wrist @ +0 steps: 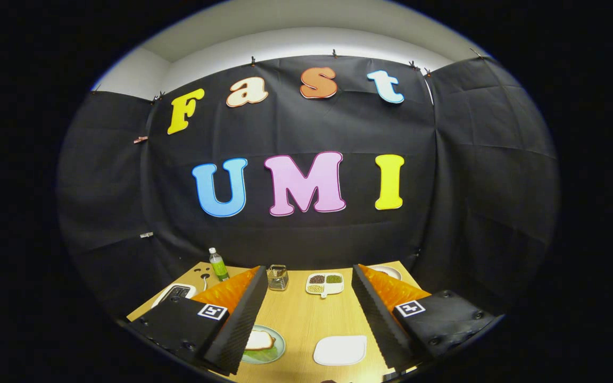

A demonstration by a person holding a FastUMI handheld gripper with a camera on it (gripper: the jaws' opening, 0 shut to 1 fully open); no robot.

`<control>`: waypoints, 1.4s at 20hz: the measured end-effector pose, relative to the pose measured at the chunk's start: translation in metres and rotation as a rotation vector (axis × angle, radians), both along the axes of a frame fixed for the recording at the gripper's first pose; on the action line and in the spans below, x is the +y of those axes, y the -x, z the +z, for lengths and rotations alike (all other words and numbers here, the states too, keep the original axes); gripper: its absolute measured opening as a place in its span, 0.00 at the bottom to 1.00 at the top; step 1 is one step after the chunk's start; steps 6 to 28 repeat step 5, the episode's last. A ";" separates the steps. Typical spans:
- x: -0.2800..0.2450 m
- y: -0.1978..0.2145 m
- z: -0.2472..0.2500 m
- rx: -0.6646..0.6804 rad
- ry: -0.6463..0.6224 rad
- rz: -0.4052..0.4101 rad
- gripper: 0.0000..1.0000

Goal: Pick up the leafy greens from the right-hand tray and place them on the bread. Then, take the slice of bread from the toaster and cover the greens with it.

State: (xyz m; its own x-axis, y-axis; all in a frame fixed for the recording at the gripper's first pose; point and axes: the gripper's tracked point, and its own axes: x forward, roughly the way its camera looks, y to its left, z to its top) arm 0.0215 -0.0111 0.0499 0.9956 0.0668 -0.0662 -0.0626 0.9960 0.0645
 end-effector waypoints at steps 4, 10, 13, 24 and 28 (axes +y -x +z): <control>0.000 -0.010 -0.002 0.007 0.003 0.027 0.99; 0.001 -0.011 -0.003 0.010 0.012 0.033 0.98; 0.001 -0.011 -0.003 0.010 0.012 0.033 0.98; 0.001 -0.011 -0.003 0.010 0.012 0.033 0.98; 0.001 -0.011 -0.003 0.010 0.012 0.033 0.98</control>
